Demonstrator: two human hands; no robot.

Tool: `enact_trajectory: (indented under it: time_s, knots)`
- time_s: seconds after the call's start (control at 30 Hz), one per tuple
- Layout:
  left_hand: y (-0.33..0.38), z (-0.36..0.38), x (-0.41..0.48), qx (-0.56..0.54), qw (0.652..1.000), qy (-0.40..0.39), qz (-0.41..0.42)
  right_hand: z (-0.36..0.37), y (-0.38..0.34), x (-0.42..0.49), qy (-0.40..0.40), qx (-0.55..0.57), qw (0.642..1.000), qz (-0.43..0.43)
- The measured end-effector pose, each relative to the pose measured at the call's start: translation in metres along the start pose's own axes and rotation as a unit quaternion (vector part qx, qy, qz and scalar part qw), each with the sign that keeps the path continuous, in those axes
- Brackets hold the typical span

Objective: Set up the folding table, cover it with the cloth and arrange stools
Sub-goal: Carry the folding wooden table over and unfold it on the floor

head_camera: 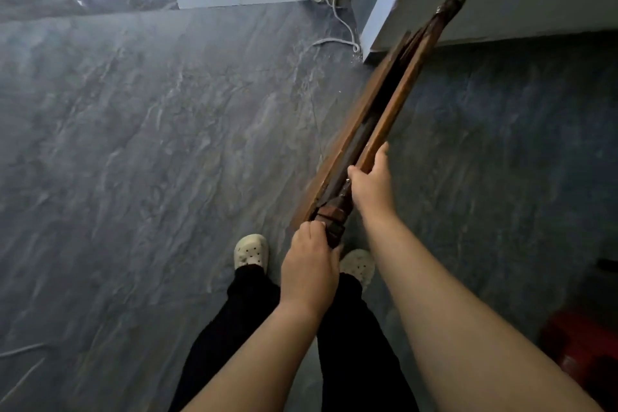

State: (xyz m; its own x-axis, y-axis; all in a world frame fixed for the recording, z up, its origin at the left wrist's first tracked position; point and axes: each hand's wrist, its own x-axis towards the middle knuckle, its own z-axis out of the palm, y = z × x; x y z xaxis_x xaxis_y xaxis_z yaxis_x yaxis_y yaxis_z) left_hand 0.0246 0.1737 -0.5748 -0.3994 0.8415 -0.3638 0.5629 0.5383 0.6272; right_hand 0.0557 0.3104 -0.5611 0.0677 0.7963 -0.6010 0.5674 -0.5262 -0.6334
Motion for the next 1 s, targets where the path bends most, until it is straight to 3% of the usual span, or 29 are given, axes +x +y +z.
enact_trajectory:
  time_s: [0.23,0.6,0.8,1.0]
  knots:
    - [-0.033,0.034,-0.121,0.007,0.998,0.031,-0.047,-0.004,0.081,-0.093,-0.086,-0.034,0.996,-0.021]
    - [-0.039,0.112,-0.257,-0.018,0.990,0.100,-0.096,-0.037,0.193,-0.173,-0.135,-0.072,0.986,-0.059]
    - [-0.077,0.113,-0.330,-0.012,0.992,0.089,-0.093,-0.017,0.242,-0.234,-0.139,-0.072,0.986,-0.054]
    - [-0.114,0.114,-0.423,-0.026,0.993,0.025,-0.116,-0.008,0.296,-0.320,-0.153,-0.079,0.984,-0.041]
